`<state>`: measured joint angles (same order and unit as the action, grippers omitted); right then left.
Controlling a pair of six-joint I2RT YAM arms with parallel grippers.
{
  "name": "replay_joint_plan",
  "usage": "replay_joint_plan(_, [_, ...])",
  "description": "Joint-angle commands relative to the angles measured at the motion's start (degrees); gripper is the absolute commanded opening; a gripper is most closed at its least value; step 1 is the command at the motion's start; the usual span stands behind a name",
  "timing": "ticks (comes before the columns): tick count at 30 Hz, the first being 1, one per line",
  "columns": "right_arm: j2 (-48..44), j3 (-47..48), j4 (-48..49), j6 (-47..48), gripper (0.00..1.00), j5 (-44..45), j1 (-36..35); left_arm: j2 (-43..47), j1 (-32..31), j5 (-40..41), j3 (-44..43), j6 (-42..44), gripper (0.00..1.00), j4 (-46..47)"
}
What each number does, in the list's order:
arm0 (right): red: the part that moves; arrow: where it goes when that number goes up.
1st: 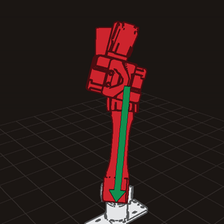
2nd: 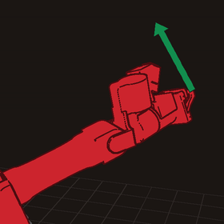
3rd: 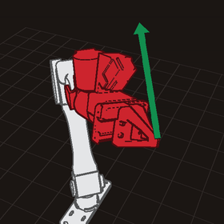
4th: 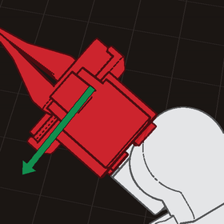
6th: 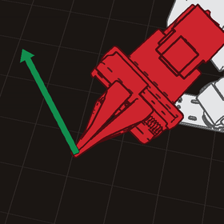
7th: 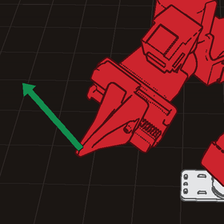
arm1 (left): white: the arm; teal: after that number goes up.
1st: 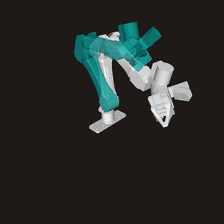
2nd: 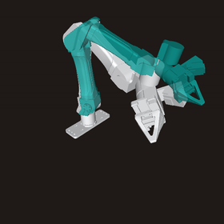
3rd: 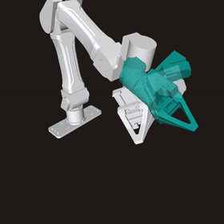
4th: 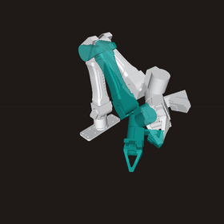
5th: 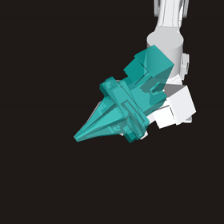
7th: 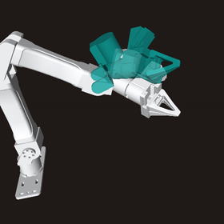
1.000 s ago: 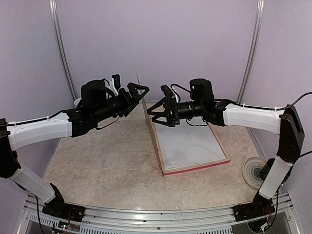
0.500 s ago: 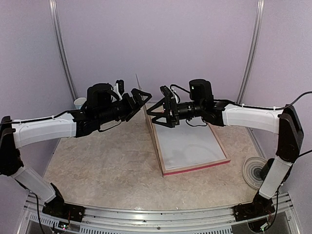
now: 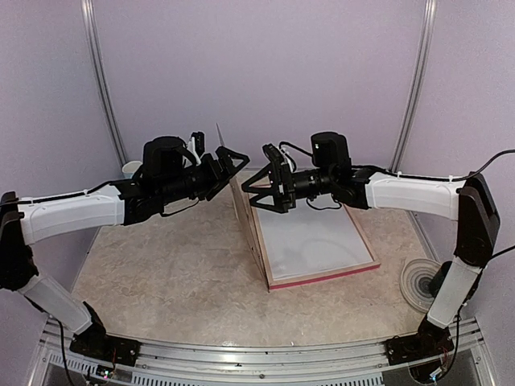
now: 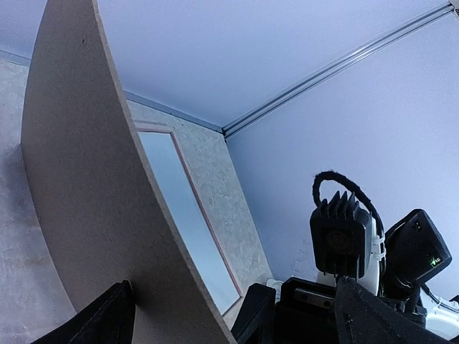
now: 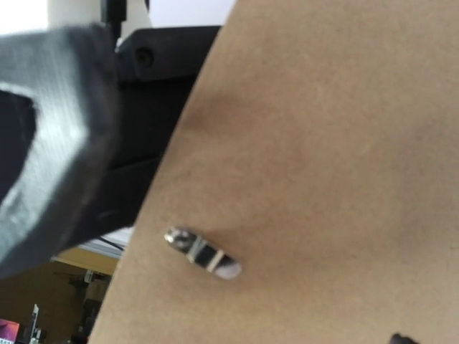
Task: Put the photo into the frame
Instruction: Pick up the backboard from the center of the board.
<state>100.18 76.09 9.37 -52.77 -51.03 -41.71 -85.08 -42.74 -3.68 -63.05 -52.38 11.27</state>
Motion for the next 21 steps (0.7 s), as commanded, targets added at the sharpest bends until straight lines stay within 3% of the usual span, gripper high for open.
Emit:
replay_joint_plan(1, [-0.20,-2.06,0.39,0.57,0.95,-0.67,0.27,4.33,0.93,-1.38,1.33,0.62,0.95,-1.55])
replay_joint_plan(12, [-1.79,-5.34,-2.62,3.41,0.95,0.56,0.67,10.05,4.39,-5.48,3.31,2.31,0.92,-10.79])
replay_joint_plan(21, [-3.46,-8.12,-4.93,5.49,0.95,1.09,1.36,11.84,7.57,-11.09,7.25,2.33,0.85,-11.09])
